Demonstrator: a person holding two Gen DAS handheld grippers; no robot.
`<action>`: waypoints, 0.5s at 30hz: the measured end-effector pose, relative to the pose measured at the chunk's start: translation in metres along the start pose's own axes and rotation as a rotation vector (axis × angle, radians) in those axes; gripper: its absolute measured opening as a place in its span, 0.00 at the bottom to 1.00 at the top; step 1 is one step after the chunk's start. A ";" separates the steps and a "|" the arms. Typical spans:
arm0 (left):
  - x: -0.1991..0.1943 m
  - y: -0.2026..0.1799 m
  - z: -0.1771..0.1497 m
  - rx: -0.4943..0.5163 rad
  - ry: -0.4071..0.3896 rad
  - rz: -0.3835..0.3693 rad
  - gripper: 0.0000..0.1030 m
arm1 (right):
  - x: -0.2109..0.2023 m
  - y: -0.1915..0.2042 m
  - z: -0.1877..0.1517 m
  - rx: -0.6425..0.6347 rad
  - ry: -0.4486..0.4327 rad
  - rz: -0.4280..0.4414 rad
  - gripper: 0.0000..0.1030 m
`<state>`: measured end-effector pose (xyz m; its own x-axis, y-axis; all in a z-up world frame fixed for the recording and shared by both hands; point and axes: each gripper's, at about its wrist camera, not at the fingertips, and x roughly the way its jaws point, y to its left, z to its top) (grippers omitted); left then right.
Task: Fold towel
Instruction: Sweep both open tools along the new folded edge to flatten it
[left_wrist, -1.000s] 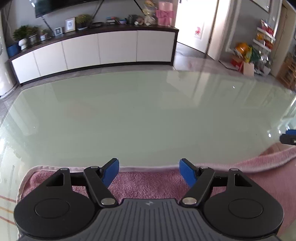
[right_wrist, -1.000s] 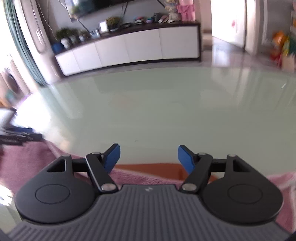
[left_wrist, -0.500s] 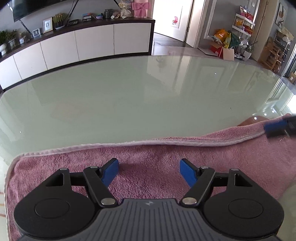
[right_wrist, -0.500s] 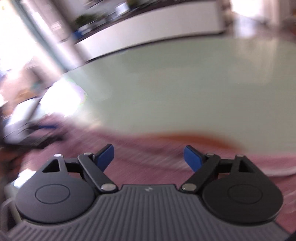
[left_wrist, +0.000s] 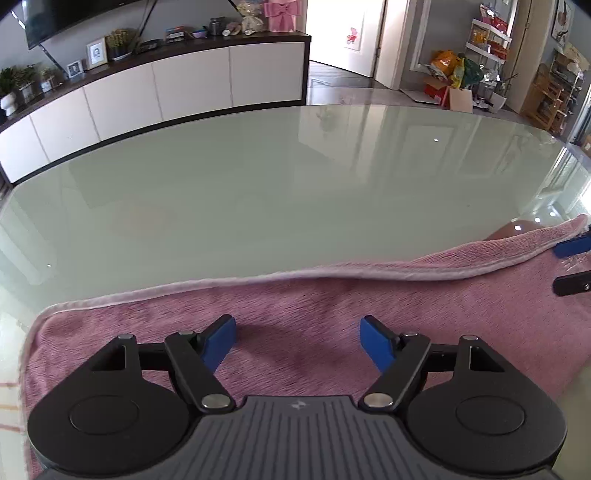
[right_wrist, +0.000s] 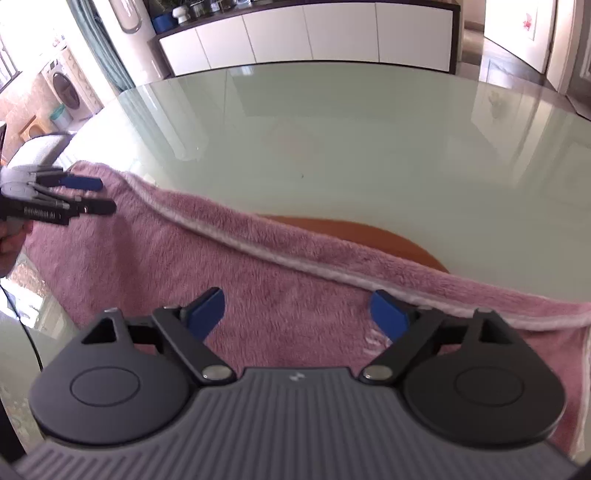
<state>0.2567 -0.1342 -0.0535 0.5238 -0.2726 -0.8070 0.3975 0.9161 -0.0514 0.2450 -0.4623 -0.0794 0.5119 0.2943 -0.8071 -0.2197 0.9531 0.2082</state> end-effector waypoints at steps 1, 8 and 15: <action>0.002 -0.003 0.002 0.001 -0.002 -0.003 0.77 | 0.001 -0.005 0.005 0.024 -0.012 -0.003 0.86; 0.010 -0.014 0.013 0.000 -0.023 0.000 0.77 | -0.028 -0.034 0.016 0.167 -0.260 -0.234 0.84; -0.003 0.001 -0.004 0.029 -0.021 0.035 0.77 | -0.064 -0.068 -0.028 0.231 -0.253 -0.281 0.84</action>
<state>0.2526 -0.1313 -0.0529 0.5530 -0.2469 -0.7958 0.4001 0.9164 -0.0063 0.2038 -0.5476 -0.0577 0.7188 0.0020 -0.6952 0.1339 0.9809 0.1413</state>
